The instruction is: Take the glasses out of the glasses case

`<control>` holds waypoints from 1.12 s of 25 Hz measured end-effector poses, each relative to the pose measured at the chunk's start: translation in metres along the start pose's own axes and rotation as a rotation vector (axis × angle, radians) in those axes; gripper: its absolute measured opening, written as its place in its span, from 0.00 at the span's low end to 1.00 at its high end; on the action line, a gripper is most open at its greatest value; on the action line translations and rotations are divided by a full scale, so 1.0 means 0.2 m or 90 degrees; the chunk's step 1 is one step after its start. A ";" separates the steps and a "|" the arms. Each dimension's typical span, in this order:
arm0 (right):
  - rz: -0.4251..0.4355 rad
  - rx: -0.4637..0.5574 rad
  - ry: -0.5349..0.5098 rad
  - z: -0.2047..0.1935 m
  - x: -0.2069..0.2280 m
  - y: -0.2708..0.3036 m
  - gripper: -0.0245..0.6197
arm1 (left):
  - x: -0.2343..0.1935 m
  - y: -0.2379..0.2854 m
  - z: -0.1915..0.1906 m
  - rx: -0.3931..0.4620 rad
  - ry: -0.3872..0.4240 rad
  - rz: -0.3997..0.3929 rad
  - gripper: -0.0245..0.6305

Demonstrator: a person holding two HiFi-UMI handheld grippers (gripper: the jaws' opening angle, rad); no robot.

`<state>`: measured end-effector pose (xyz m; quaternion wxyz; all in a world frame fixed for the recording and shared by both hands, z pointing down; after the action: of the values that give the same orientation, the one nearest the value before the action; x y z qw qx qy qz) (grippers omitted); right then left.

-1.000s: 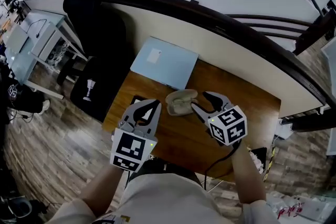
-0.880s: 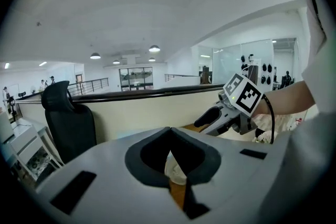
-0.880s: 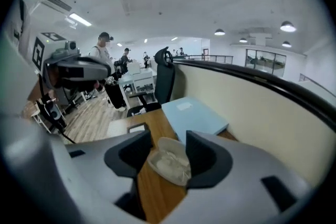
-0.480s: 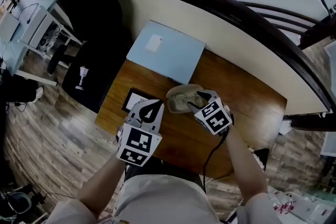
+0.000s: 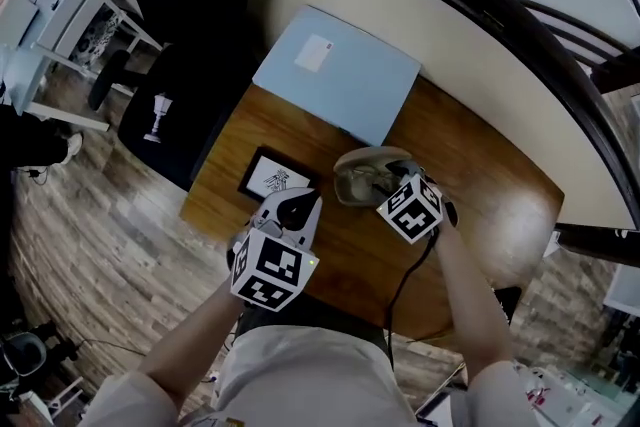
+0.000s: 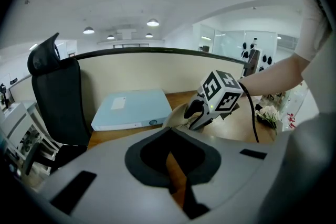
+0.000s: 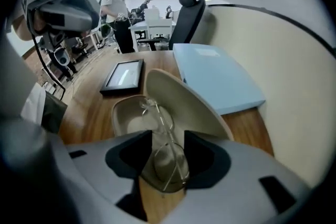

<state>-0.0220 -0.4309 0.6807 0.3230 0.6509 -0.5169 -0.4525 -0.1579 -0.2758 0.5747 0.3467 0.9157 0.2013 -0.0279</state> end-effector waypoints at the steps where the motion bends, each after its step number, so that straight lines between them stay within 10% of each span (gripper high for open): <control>1: -0.001 -0.006 -0.014 0.00 -0.01 0.02 0.34 | 0.00 0.01 -0.01 -0.002 -0.002 0.000 0.04; 13: -0.005 -0.030 -0.036 0.03 -0.05 0.06 0.11 | -0.02 0.04 -0.08 -0.017 -0.003 -0.009 0.04; 28: -0.059 0.068 -0.012 0.33 0.04 -0.54 0.09 | 0.07 -0.30 0.17 0.031 0.044 0.031 0.04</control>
<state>-0.0405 -0.4068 0.5577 0.2616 0.6864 -0.5124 -0.4448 -0.1654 -0.2522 0.5087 0.3180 0.9288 0.1900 0.0073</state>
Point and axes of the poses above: the fingertips, and each gripper's own axes: y forward along the fingers, x to its right, z out of its top, the point moved 9 cm from there along -y, backward along the fingers, and after that the axes turned 13 degrees about -z, right-handed, at the moved point
